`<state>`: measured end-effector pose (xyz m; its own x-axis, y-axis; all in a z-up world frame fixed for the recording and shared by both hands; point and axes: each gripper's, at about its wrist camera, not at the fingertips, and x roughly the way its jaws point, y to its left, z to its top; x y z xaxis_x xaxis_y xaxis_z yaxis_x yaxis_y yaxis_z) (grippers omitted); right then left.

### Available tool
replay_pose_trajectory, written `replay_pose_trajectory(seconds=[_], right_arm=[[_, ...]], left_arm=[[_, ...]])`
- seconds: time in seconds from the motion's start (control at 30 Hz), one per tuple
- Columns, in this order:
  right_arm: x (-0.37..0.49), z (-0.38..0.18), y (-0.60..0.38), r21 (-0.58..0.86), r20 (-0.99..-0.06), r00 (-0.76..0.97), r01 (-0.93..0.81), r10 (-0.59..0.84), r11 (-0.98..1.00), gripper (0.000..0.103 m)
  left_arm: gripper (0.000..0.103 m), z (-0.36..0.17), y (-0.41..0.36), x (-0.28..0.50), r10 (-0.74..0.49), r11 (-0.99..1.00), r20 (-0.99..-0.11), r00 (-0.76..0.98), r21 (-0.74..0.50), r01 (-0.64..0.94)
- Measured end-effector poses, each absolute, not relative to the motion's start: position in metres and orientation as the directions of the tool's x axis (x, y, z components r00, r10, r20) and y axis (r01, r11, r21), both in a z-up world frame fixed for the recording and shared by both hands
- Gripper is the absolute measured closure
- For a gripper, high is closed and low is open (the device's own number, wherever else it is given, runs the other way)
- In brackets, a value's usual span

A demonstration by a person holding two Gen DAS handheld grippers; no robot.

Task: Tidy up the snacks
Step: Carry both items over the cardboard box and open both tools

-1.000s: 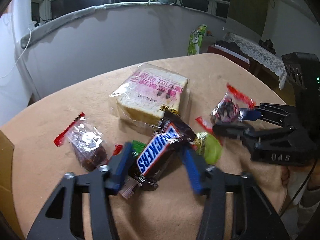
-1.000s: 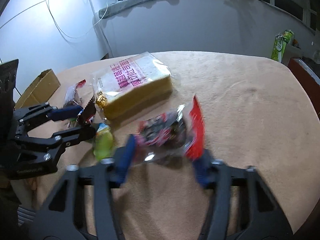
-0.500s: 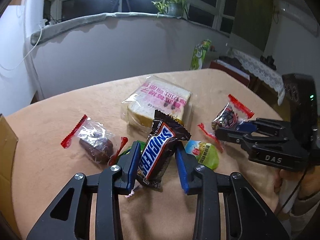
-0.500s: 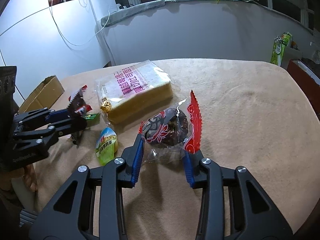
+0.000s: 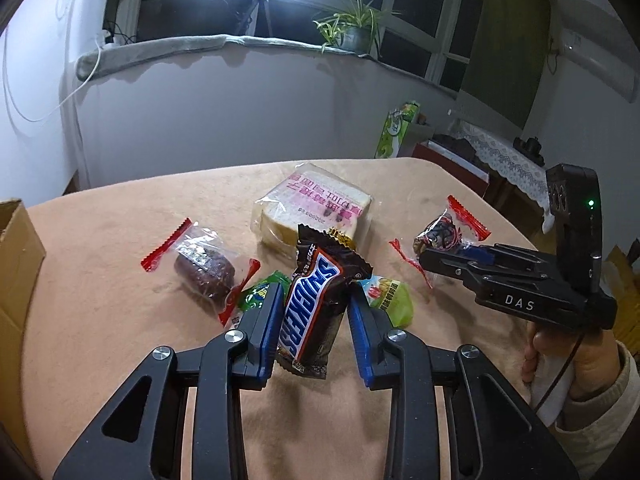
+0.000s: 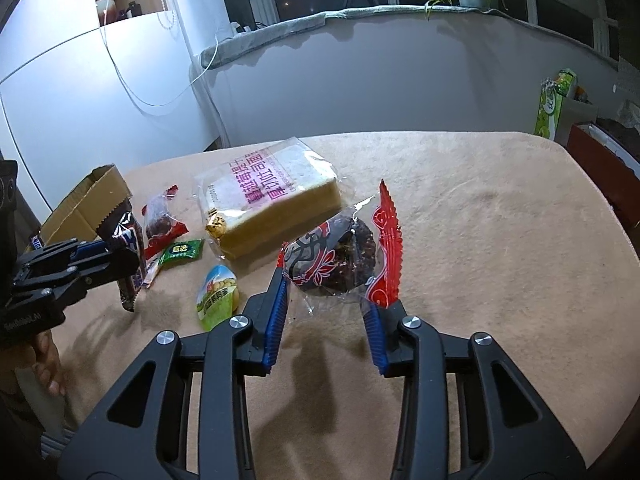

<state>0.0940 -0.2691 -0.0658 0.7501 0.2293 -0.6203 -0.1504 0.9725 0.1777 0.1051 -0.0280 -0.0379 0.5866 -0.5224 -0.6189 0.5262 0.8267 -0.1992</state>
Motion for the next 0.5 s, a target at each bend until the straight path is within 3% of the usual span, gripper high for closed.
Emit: replay_pose_trajectory(seconds=[0.5], right_arm=[[0.053, -0.009, -0.25, 0.123, -0.529, 0.823, -0.165, 0.205, 0.979, 0.066]], left_arm=[[0.072, 0.001, -0.011, 0.074, -0.469, 0.86, -0.557, 0.686, -0.109, 0.499]])
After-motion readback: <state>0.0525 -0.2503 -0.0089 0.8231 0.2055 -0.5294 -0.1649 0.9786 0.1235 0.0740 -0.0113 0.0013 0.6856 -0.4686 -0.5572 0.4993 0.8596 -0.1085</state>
